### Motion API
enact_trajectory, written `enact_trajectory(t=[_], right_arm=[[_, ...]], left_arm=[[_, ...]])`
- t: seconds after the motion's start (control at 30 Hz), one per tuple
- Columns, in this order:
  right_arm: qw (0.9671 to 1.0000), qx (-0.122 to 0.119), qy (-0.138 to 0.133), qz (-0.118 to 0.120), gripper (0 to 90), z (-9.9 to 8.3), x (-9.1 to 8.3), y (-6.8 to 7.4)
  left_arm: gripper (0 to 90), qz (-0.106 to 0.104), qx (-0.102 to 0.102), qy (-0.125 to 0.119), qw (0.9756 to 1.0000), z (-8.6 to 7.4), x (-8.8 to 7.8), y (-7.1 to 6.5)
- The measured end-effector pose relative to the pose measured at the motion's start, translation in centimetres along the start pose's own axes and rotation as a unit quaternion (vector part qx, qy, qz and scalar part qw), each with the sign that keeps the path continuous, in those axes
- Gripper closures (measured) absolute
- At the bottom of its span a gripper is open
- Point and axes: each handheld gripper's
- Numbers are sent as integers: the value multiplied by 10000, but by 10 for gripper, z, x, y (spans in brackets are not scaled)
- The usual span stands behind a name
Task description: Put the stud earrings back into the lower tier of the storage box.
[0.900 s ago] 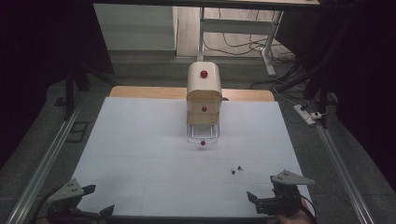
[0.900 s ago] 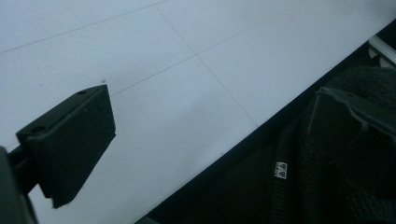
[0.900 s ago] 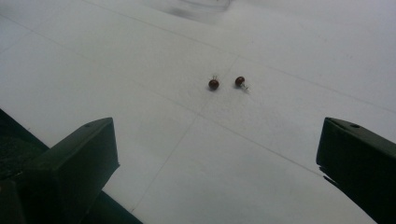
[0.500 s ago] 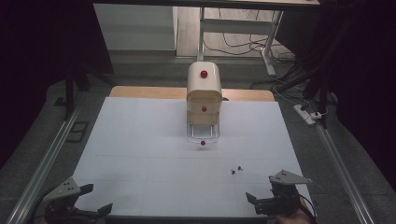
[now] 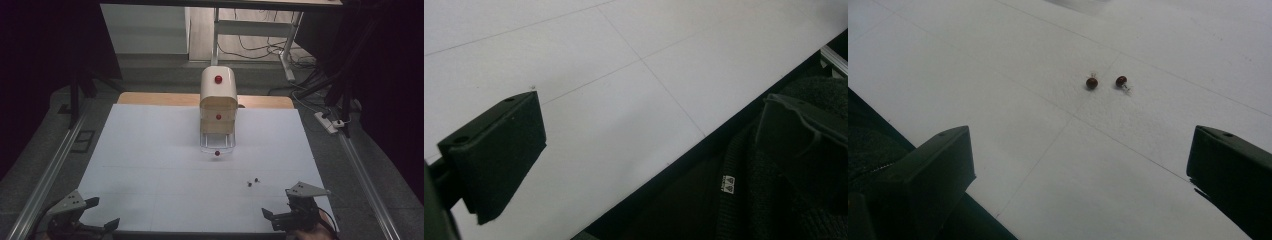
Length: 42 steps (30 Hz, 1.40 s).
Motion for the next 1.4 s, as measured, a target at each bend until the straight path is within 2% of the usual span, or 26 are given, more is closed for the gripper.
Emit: enact_trajectory(t=[0.17,0.33,0.47,0.67,0.73,0.87,1.0,1.13,1.4], right_arm=[[9999,-38,-84,67,0,2,2,3],[9998,-117,-56,167,0,5,8,5],[9992,-48,-91,392,0,9,14,2],[9985,93,-221,485,0,13,21,-4],[9985,154,-260,447,0,14,25,-7],[9997,176,-59,176,0,15,37,-14],[9996,209,19,162,0,16,42,-19],[9998,2,159,90,0,22,49,-25],[9995,52,327,3,0,26,60,-35]], left_arm=[[3,-31,-10,3,10000,0,0,0],[3,-33,21,20,10000,0,0,0],[3,-46,30,38,10000,0,1,0],[3,-60,36,22,10000,0,0,0],[3,-52,38,24,10000,0,0,0],[3,-54,25,30,10000,0,1,0],[3,-67,-4,29,10000,0,0,1],[3,-60,16,29,10000,0,0,0],[4,-71,3,29,10000,0,0,1]])
Point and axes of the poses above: each handheld gripper's, and its own axes: x roughly forward along the jaws, z roughly out of its top, y roughly to its left, and after that the axes turned 9 degrees about z, right-handed
